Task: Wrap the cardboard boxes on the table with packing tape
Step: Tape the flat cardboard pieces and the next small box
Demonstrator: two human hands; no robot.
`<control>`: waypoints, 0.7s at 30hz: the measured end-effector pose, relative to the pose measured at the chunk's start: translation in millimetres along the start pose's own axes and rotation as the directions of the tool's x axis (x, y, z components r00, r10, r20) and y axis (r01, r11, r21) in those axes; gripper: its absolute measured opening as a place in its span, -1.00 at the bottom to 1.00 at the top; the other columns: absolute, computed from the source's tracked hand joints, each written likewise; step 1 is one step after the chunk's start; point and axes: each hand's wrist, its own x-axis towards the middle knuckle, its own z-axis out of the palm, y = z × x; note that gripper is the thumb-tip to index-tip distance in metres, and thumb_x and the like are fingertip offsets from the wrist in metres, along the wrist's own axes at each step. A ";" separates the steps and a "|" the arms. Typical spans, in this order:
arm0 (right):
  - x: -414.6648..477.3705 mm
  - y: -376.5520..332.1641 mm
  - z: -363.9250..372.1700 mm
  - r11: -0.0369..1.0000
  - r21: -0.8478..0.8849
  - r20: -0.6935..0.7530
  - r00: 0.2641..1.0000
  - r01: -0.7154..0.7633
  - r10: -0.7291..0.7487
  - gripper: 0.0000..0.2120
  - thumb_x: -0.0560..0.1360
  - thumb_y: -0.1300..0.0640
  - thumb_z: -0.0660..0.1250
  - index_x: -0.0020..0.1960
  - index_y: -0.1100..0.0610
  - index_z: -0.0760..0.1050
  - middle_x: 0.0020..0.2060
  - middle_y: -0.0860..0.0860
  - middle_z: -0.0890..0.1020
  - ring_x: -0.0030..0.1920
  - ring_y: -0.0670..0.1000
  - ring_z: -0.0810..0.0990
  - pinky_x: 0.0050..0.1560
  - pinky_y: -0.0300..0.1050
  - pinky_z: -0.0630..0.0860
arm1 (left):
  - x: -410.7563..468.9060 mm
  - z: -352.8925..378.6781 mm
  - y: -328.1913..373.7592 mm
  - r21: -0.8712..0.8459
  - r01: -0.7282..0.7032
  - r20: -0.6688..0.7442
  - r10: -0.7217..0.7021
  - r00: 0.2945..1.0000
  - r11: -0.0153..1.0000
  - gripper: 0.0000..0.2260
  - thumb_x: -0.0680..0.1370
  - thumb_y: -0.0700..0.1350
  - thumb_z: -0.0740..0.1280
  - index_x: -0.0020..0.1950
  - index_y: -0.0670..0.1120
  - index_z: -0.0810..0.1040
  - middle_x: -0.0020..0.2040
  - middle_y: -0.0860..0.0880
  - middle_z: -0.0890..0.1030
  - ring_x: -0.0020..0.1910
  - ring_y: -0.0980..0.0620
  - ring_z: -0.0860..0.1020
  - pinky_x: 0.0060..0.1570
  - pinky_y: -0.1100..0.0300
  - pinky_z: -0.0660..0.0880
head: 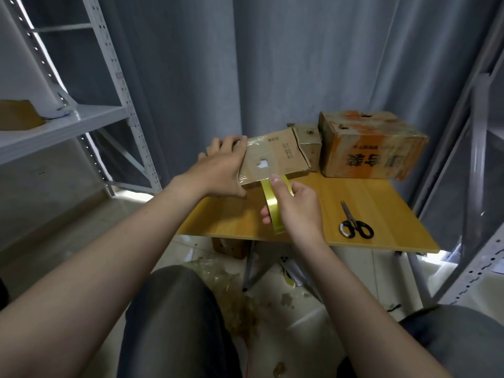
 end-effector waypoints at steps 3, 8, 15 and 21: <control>-2.2 -1.2 -3.5 0.997 0.022 0.054 0.995 0.077 -0.078 -0.74 0.63 -0.17 0.33 0.02 0.01 0.60 -0.34 0.11 0.72 -0.37 0.09 0.72 -0.39 -0.16 0.61 | 1.7 1.8 -3.9 -0.073 0.011 -0.083 -0.017 0.996 0.997 0.11 0.29 0.31 0.53 0.67 -0.01 0.05 0.55 0.03 0.20 0.46 -0.15 0.23 0.27 -0.21 0.48; -8.4 9.7 -10.0 0.990 -0.023 0.102 0.985 0.141 -0.138 -0.66 0.66 -0.18 0.25 -0.03 0.04 0.62 -0.39 0.14 0.70 -0.38 0.14 0.71 -0.21 0.08 0.69 | -0.3 9.2 -10.8 -0.181 0.030 -0.037 -0.037 0.999 0.983 0.02 0.15 0.40 0.50 0.54 0.06 0.35 0.39 -0.02 0.44 0.30 -0.15 0.42 0.19 -0.03 0.50; -7.5 16.8 -11.4 0.994 -0.101 0.058 0.997 -0.048 0.054 -0.58 0.65 -0.23 0.23 -0.02 0.10 0.61 -0.41 0.13 0.70 -0.41 0.13 0.72 -0.38 -0.09 0.65 | -2.3 20.3 -18.9 -0.455 0.098 0.039 -0.090 0.995 0.885 -0.23 0.17 0.24 0.64 0.34 0.06 0.60 0.00 0.24 0.62 0.00 0.13 0.61 -0.06 0.24 0.54; -19.3 34.6 -11.1 0.980 -0.025 0.059 0.978 -0.197 0.198 -0.57 0.65 -0.21 0.27 0.01 0.16 0.61 -0.37 0.18 0.71 -0.37 0.18 0.73 -0.20 0.12 0.73 | 4.9 17.5 -24.7 -0.443 0.128 0.190 -0.047 0.981 0.887 -0.01 0.22 0.24 0.63 0.58 0.00 0.40 0.23 0.16 0.53 0.17 0.08 0.53 -0.01 0.25 0.47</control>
